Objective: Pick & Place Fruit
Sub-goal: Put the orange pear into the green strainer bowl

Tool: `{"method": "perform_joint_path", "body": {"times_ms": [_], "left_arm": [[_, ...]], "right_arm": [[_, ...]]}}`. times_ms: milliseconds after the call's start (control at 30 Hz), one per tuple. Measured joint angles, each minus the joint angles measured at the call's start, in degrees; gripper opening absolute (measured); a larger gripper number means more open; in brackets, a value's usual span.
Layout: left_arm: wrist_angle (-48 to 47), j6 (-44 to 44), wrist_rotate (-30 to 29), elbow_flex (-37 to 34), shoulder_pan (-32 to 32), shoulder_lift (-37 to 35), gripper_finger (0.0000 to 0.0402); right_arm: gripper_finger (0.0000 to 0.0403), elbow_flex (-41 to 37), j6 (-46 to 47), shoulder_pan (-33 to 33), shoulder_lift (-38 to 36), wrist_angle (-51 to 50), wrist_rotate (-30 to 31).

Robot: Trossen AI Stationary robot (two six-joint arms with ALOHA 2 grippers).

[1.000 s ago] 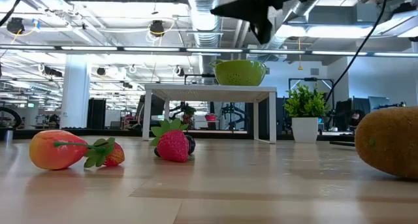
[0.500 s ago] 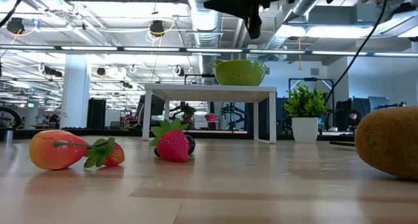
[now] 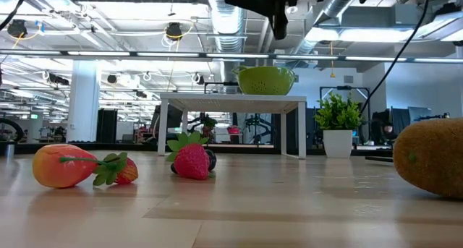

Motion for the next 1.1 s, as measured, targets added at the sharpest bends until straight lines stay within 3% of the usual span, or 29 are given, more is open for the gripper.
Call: {"method": "perform_joint_path", "body": {"times_ms": [133, 333, 767, 933, 1100], "left_arm": [[0.09, 0.0, 0.0, 0.0, 0.02, 0.02, 0.013], [-0.05, -0.01, -0.04, 0.0, 0.02, 0.04, 0.0125], [-0.25, -0.17, -0.42, 0.0, 0.13, 0.04, 0.0144], [-0.2, 1.47, -1.58, 0.0, -0.01, 0.04, 0.0198], [-0.03, 2.8, -10.13, 0.02, -0.1, -0.01, 0.0275]], "right_arm": [[0.0087, 0.0, -0.1, -0.03, -0.11, 0.13, 0.0], [0.0011, 0.0, -0.44, -0.28, -0.13, 0.31, -0.11], [0.0002, 0.0, -1.0, -0.33, -0.13, 0.2, -0.04], [0.0001, 0.0, -1.0, -0.28, -0.13, -0.05, -0.06], [0.0001, 0.0, -1.0, -0.37, -0.13, -0.32, 0.04]]}}
